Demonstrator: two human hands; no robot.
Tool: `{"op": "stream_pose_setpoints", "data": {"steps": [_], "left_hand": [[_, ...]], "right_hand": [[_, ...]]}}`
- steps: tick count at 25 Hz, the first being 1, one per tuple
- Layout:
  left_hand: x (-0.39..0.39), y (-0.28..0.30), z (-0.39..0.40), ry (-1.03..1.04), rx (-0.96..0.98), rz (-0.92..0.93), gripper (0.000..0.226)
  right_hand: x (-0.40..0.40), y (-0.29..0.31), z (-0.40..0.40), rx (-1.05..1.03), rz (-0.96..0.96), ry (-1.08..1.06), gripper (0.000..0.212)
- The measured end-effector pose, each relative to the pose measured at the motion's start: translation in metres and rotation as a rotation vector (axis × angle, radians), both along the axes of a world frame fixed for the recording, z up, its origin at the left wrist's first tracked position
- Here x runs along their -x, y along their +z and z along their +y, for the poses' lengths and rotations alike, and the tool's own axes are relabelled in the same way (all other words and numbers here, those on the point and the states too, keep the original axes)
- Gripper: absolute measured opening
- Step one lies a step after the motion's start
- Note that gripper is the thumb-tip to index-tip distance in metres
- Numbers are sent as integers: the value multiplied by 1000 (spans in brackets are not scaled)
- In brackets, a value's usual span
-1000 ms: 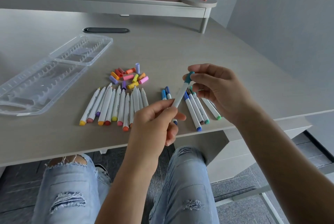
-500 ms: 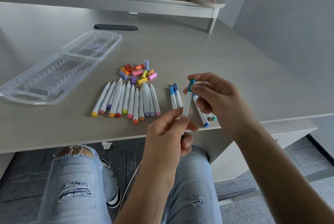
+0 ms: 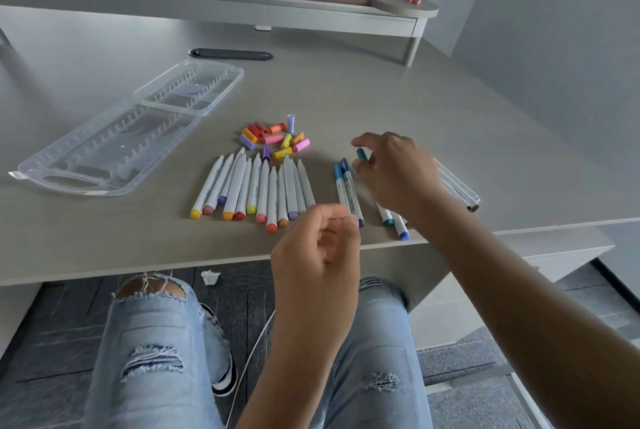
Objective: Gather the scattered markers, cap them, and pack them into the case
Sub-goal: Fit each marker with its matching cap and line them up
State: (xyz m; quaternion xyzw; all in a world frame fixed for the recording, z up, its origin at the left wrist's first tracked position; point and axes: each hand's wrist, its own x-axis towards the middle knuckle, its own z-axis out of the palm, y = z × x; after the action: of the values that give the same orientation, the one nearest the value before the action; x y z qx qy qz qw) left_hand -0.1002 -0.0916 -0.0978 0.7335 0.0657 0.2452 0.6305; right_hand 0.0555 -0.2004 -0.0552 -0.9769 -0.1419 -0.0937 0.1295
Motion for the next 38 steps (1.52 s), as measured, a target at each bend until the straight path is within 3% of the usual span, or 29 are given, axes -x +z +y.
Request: {"op": "stream_pose_setpoints", "data": {"steps": [5, 8, 12, 15, 18, 22, 24, 28, 32, 38], "left_hand": [[-18, 0, -21, -27, -384, -66, 38], [-29, -9, -33, -81, -652, 72, 56], [-36, -12, -44, -15, -844, 165, 56], [-37, -11, -45, -36, -860, 152, 54], [-34, -7, -36, -93, -703, 93, 49], [-21, -1, -1, 54, -578, -60, 36], [-16, -2, 24, 150, -622, -41, 34], [-8, -5, 81, 293, -759, 172, 38], [-13, -5, 120, 242, -830, 353, 45], [-10, -21, 114, 319, -1003, 311, 50]], "right_hand": [[8, -8, -38, -108, -118, -165, 42], [18, -20, -71, -100, -1, -300, 46], [25, -32, -77, -145, 97, -235, 51], [28, -33, -66, -224, 94, -159, 54], [35, -29, -58, -255, 93, -170, 51], [56, -20, -30, -267, -60, -99, 45], [65, -16, -2, -234, -82, 46, 42], [76, -17, 51, -110, -76, 254, 43], [79, -27, 83, -5, -48, 244, 45], [86, -46, 89, -95, -142, 158, 45]]}}
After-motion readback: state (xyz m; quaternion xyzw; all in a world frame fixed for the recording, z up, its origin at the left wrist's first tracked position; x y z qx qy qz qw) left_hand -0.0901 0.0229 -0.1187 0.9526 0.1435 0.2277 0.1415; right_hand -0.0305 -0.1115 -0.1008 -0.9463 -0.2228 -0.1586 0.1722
